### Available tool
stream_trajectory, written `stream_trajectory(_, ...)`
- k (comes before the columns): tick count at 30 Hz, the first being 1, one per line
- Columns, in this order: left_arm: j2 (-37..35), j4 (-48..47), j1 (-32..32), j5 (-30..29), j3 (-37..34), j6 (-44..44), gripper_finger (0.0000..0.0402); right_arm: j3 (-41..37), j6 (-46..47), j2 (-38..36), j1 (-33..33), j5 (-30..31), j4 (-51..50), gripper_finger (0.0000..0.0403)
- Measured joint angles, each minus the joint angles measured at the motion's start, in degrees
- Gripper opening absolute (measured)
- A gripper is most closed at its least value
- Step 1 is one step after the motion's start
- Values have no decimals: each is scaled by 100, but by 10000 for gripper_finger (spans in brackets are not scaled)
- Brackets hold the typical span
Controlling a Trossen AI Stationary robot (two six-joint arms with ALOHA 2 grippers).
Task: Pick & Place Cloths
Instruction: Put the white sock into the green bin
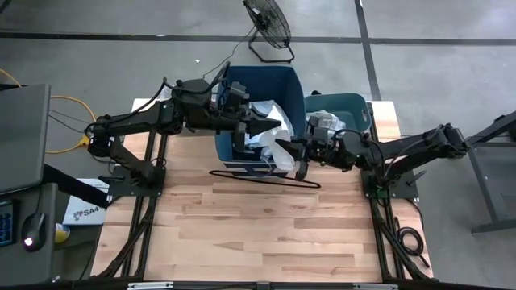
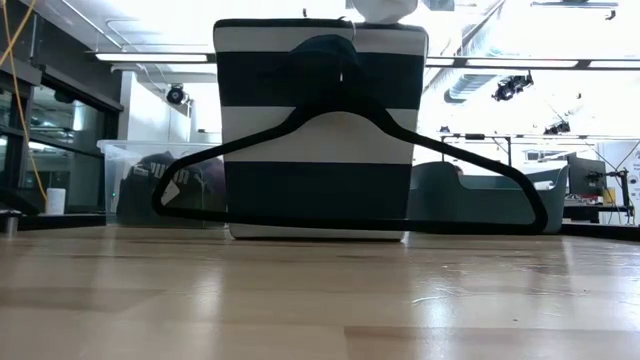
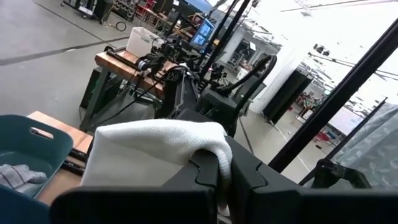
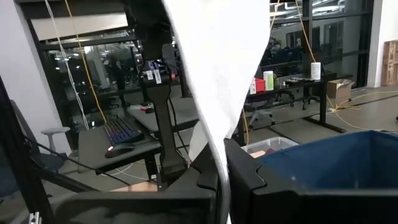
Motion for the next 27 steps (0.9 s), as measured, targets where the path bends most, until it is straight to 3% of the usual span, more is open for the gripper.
stream_trajectory(7, 0, 56, -2, 6, 0, 606, 54, 0, 140, -166, -4, 153, -281, 3)
stream_trajectory(20, -225, 140, -2, 179, -5, 957, 258, 0, 299, -761, -251, 455, -952, 3)
stream_trajectory(27, -443, 209, -2, 198, 1, 948, 284, 0, 283, -1510, -538, 1059, -1851, 3)
